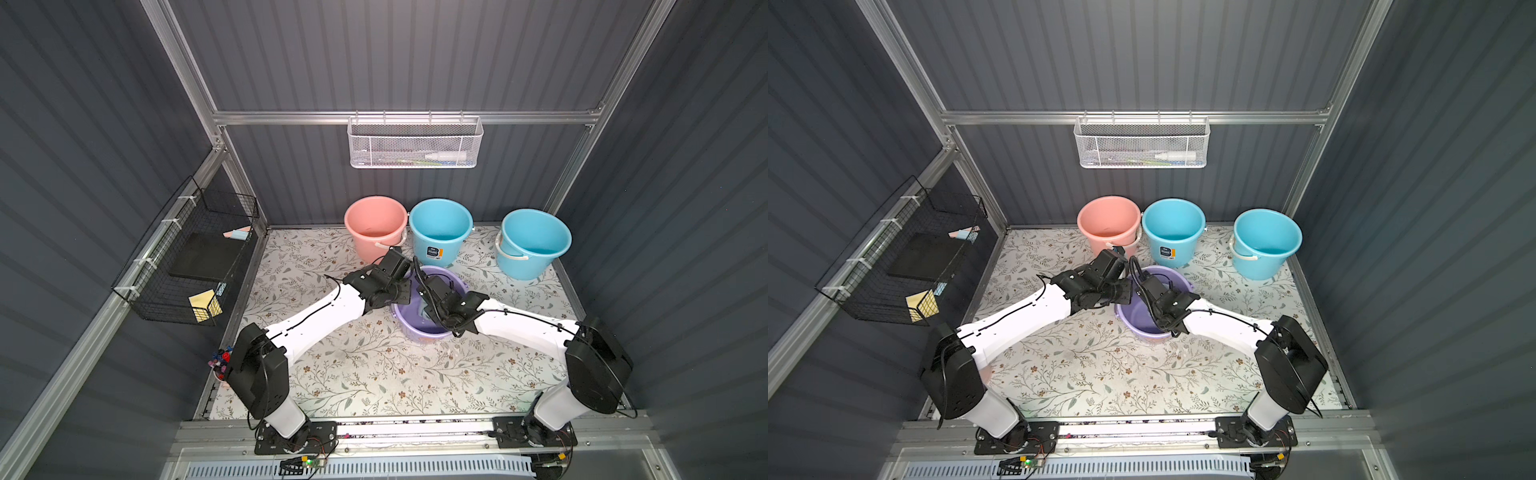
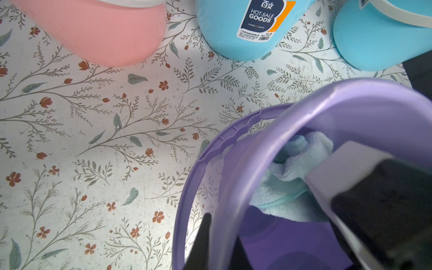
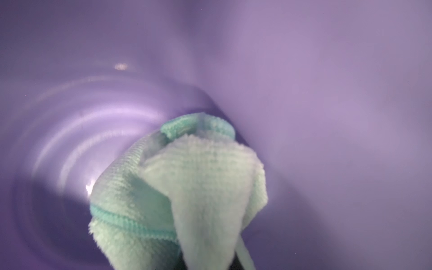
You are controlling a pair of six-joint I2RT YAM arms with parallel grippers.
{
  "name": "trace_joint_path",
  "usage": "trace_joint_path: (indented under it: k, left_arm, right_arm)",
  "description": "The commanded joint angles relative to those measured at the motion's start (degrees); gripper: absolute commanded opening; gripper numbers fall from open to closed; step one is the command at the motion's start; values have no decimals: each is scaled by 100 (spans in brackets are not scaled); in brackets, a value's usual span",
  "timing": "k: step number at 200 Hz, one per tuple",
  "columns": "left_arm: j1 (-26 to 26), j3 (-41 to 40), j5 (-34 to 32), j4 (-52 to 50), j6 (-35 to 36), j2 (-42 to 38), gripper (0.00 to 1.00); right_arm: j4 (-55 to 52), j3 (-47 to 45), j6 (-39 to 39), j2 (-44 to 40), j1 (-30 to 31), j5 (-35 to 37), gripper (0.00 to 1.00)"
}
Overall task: Wipe the inside of the bucket with a cloth
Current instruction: Wipe the dirt from the inside of the bucket.
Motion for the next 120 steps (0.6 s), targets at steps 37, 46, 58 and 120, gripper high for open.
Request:
trace_joint_path:
  k: [37,46,58,120]
  left_arm:
    - [-59,55,-91,-199,142,-198,0]
    - [-55,67,-89,-203,138,-198,0]
    - [-59,101,-101,-204,142,-185,0]
    - [-59,139,-138,-230,149,-173,0]
  right_arm:
    - [-2895,660,41,263,-157,-1925,0]
    - [-3075,725,127,323,-263,-2404,0]
    - [-3234,777,229,393,-413,-3104,0]
    - [-2649,773,785,488,-807,-5809,0]
